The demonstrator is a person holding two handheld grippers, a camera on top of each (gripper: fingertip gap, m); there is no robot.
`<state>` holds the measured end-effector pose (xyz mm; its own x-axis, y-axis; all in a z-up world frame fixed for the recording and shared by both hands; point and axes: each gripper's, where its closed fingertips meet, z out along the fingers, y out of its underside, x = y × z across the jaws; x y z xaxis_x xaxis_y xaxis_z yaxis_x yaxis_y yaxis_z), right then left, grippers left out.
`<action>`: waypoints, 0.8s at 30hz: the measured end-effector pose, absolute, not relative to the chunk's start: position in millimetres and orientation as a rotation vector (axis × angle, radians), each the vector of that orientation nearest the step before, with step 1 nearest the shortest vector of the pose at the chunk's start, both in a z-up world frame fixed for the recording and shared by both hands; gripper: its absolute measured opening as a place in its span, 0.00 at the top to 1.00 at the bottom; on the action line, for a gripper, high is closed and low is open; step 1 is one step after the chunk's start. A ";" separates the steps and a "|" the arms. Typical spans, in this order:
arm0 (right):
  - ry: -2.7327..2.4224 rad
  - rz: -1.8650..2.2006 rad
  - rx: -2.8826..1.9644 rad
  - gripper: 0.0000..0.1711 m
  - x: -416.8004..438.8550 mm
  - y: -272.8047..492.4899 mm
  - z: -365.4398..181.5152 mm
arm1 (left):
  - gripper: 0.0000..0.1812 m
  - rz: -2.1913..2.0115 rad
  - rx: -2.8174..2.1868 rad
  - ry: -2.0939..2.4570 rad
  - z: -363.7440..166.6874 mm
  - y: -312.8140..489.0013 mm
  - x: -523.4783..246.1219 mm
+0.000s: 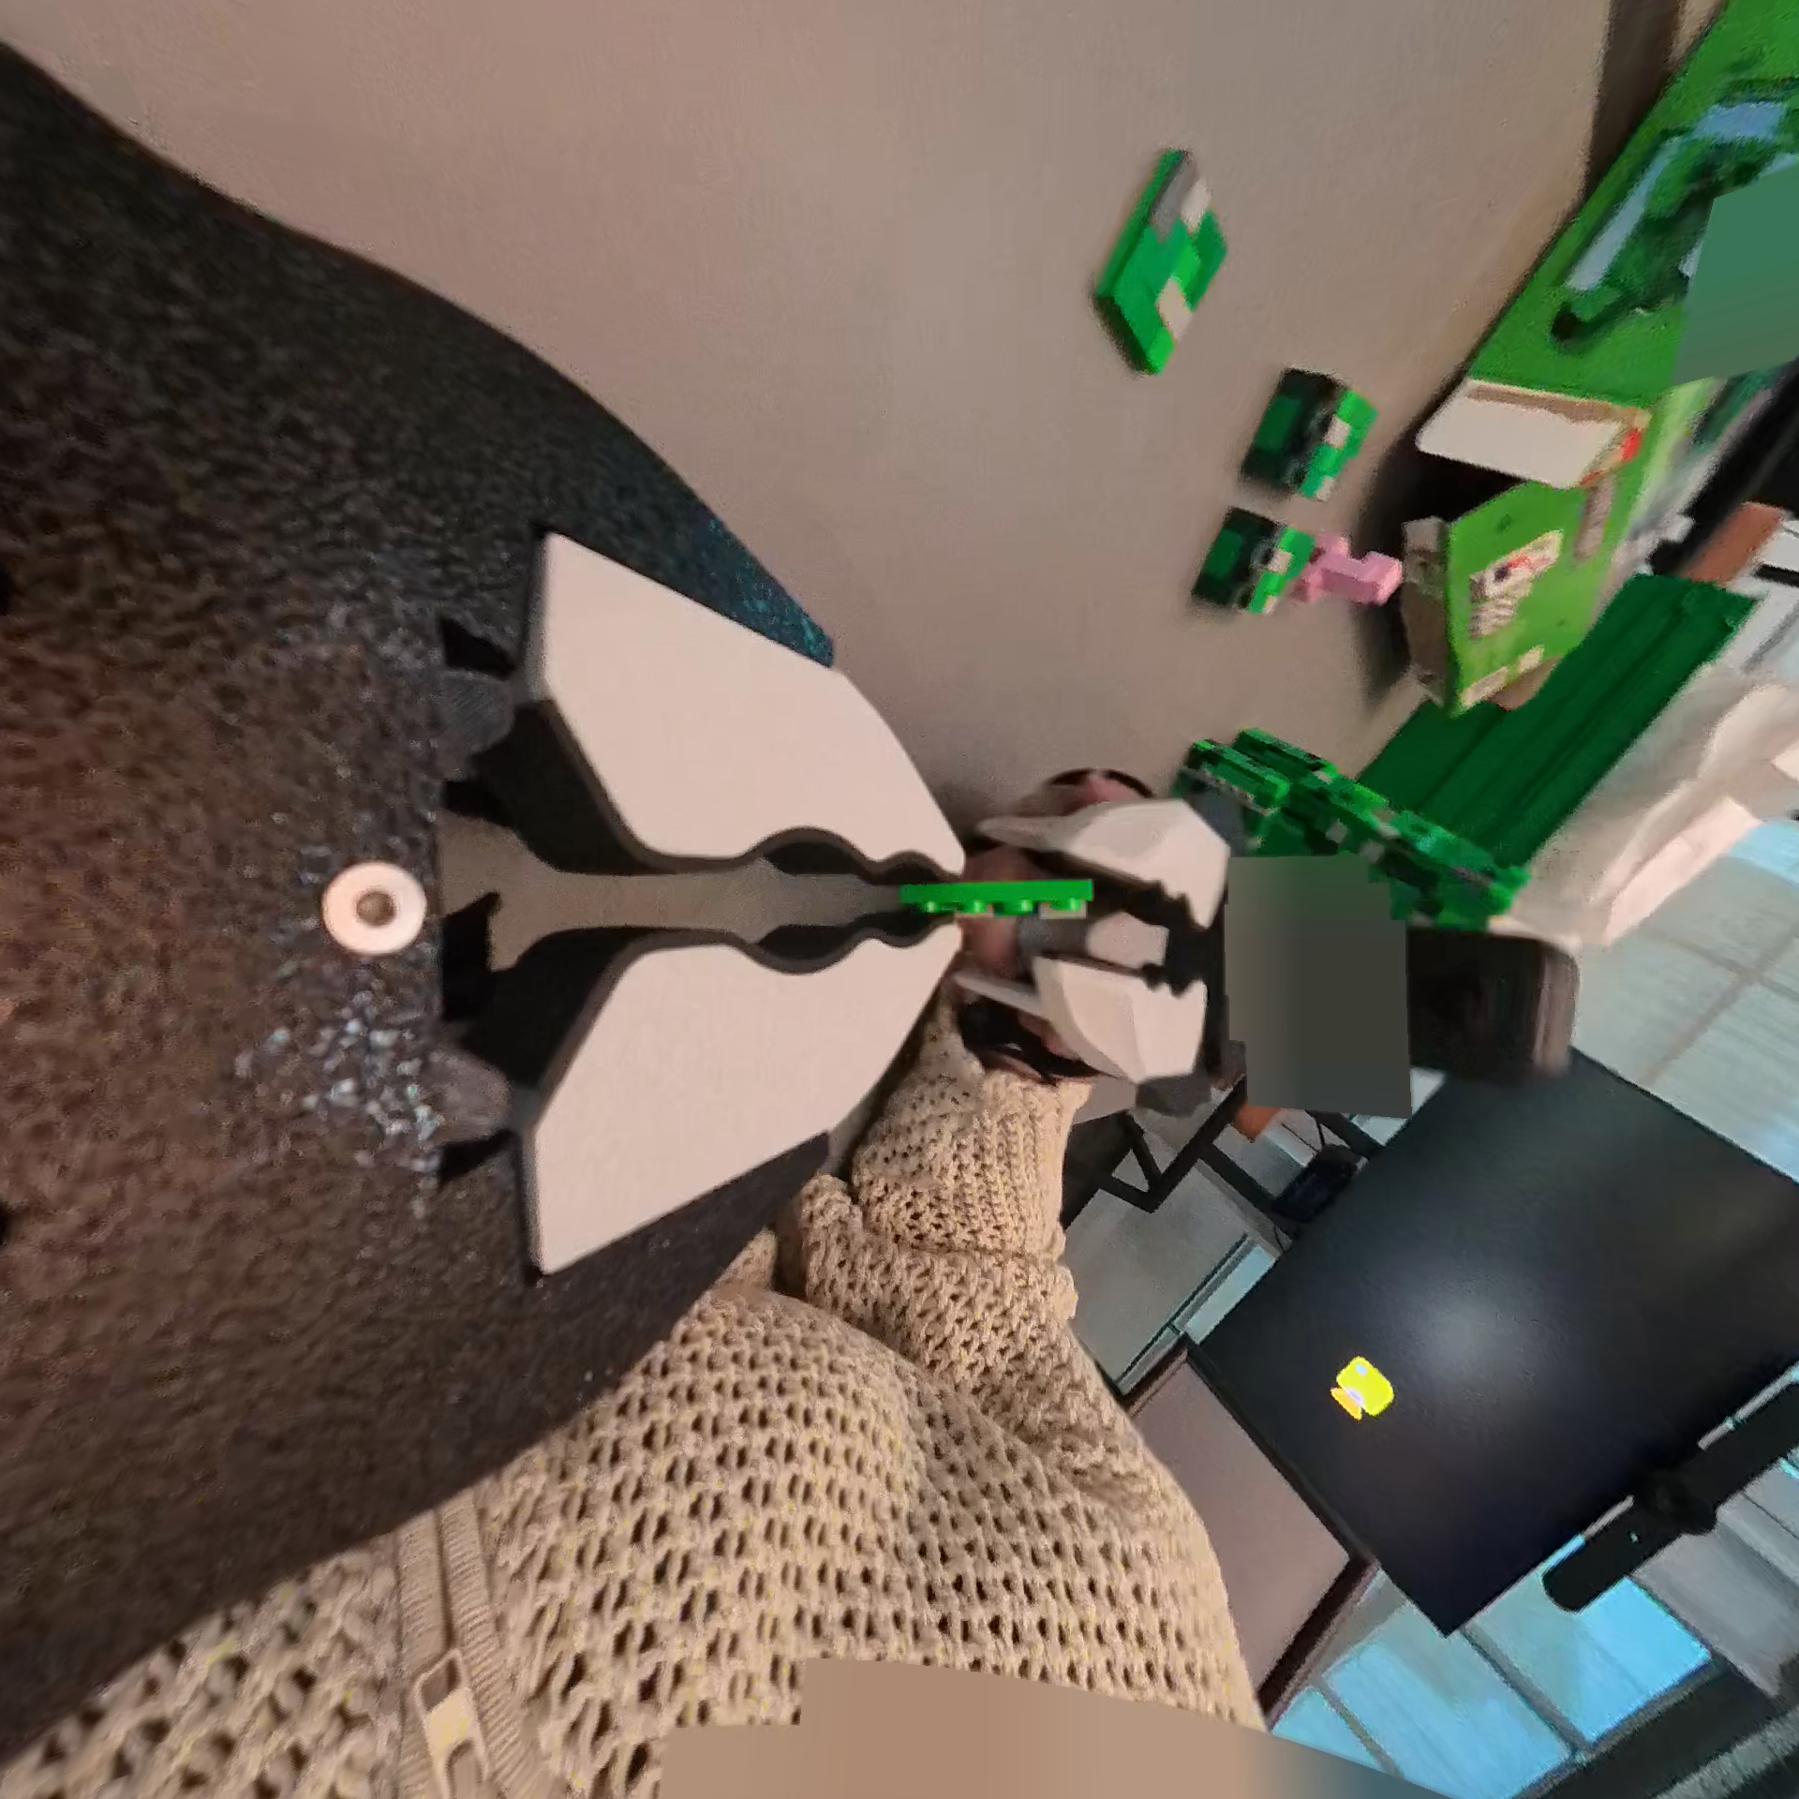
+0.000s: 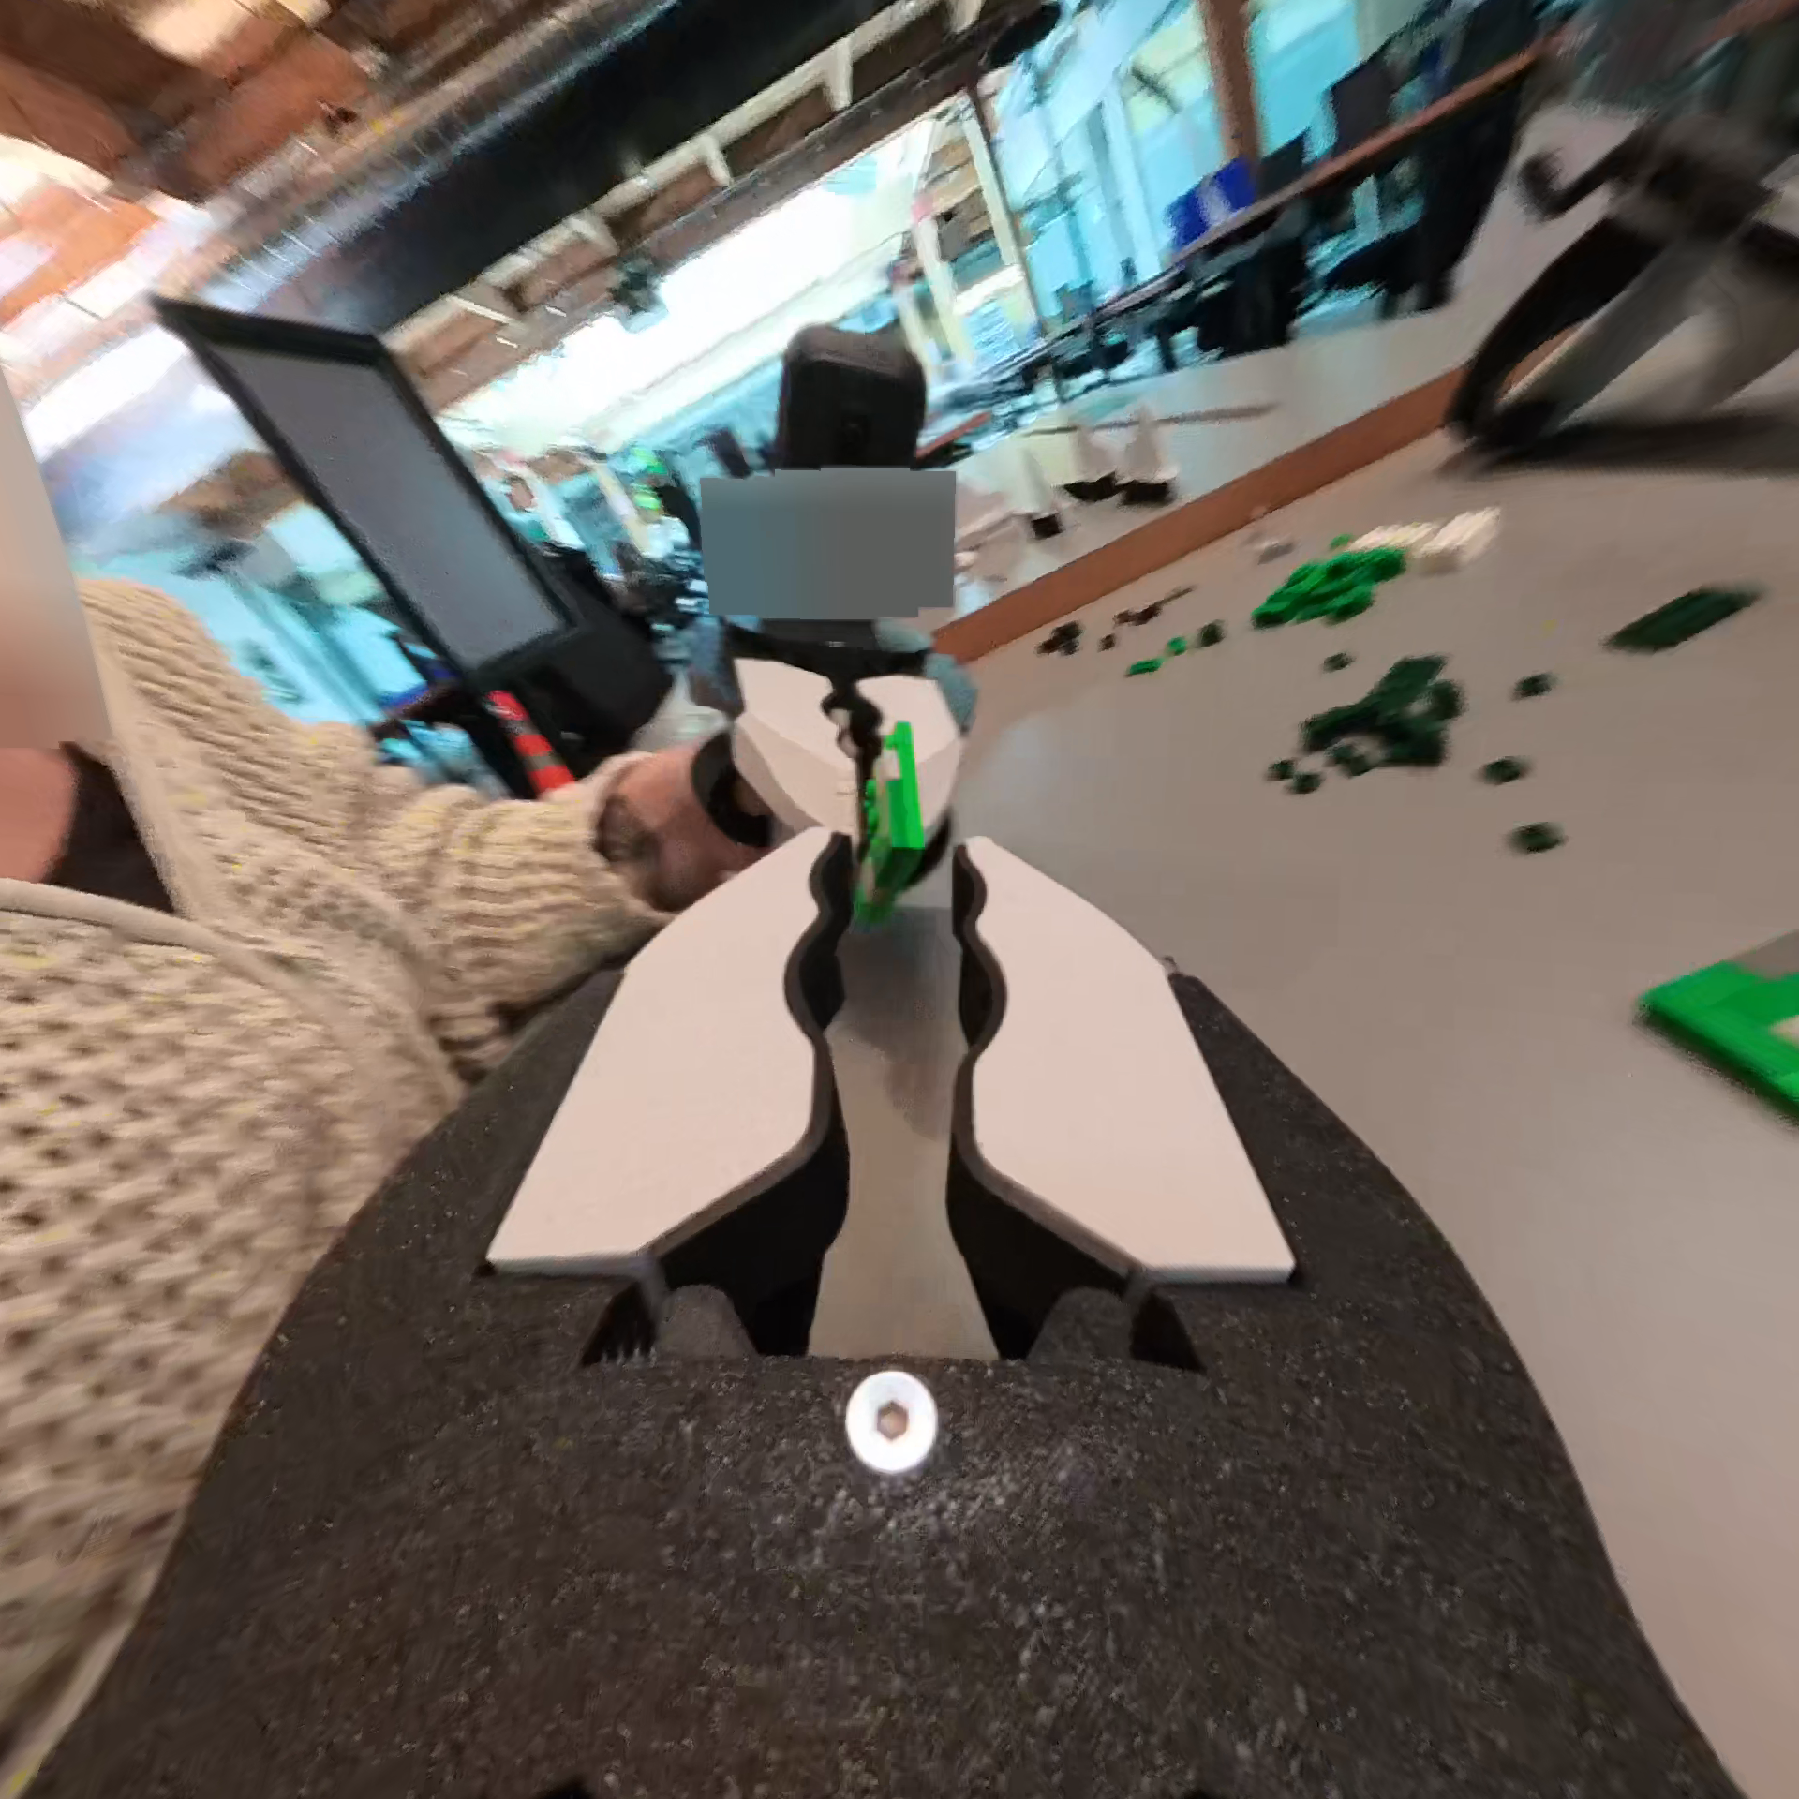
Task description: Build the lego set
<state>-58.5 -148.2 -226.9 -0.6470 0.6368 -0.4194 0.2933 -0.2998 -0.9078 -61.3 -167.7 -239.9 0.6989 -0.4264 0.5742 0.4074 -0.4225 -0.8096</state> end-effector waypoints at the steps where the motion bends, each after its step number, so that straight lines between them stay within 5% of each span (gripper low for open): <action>1: -1.676 1.938 -1.153 0.88 -62.8 -139.7 -228.3 | 0.98 -0.946 -1.802 -0.022 -243.6 -169.0 -66.0; 8: -1.744 1.499 -1.068 0.91 -111.7 -112.9 -211.6 | 0.98 -1.000 -1.826 -0.256 -268.3 -167.3 -99.3; 16: -2.157 1.298 -1.032 0.90 -266.2 -169.4 -174.4 | 0.98 -0.910 -1.889 -0.406 -284.9 -165.5 -119.5; 20: -2.594 1.140 -1.278 0.84 -334.4 -243.9 -197.1 | 0.98 -0.916 -1.892 -0.405 -285.5 -165.9 -118.9; 24: -2.859 0.523 -1.243 0.82 -375.6 -276.1 -249.5 | 0.98 -0.940 -1.875 -0.418 -284.2 -166.4 -120.1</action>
